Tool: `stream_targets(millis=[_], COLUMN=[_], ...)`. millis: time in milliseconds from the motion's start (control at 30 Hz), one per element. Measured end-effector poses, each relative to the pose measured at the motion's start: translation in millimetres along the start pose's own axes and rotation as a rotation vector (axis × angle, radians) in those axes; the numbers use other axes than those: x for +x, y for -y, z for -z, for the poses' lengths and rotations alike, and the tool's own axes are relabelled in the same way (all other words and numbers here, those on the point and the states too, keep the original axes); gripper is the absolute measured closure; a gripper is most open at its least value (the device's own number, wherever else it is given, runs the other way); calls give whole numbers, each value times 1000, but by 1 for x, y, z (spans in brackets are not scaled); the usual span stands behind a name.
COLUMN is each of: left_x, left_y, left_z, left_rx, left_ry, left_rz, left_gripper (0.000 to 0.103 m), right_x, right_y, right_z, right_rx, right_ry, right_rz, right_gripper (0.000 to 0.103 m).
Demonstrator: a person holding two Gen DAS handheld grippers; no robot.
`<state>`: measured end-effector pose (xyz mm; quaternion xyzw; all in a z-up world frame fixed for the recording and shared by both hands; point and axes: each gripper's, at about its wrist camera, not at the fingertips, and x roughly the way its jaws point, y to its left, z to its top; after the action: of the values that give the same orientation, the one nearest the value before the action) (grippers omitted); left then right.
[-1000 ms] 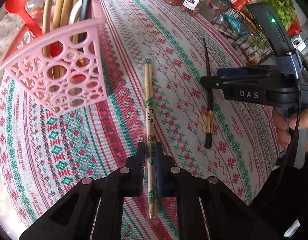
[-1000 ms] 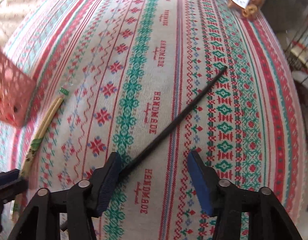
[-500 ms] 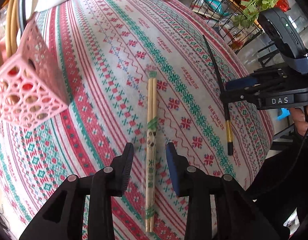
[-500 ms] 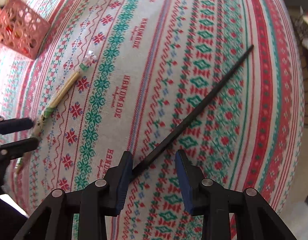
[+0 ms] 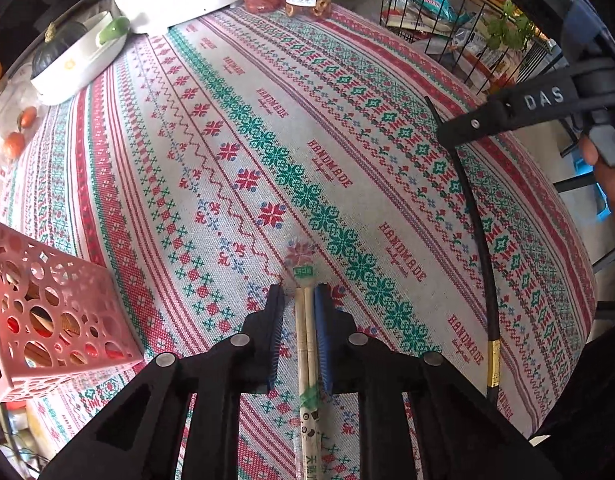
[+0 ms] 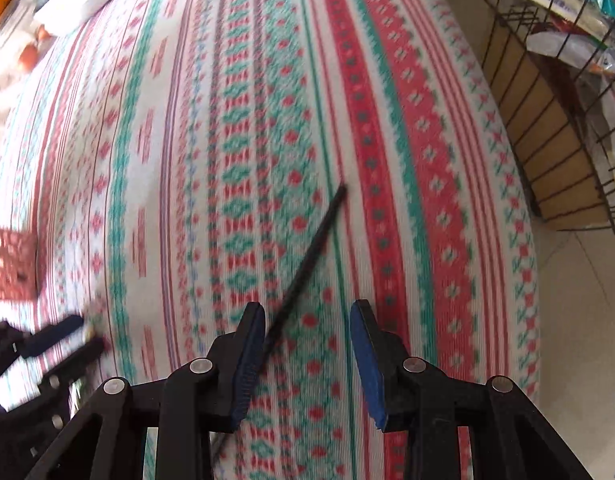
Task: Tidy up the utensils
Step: 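Grasp the paper-wrapped chopsticks with the left tool while the right tool grasps the other black chopstick, then lower both held items into the pink basket and open both tools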
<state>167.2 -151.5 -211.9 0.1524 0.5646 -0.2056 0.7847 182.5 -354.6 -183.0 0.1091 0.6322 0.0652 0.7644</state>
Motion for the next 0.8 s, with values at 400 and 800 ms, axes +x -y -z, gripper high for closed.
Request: stream_targets(millis=[400, 800], left_x=[-26, -127], left_y=[-20, -33], left_z=[30, 55], left_rx=[-32, -130], left_ry=[92, 362], left_rz=[18, 53], left_gripper=[99, 99], right_x=[12, -50], right_y=[-49, -89], right_z=[-13, 21], right_rx=[-82, -111], right_ry=[115, 333], right_rz=[159, 2], right_gripper=[92, 99])
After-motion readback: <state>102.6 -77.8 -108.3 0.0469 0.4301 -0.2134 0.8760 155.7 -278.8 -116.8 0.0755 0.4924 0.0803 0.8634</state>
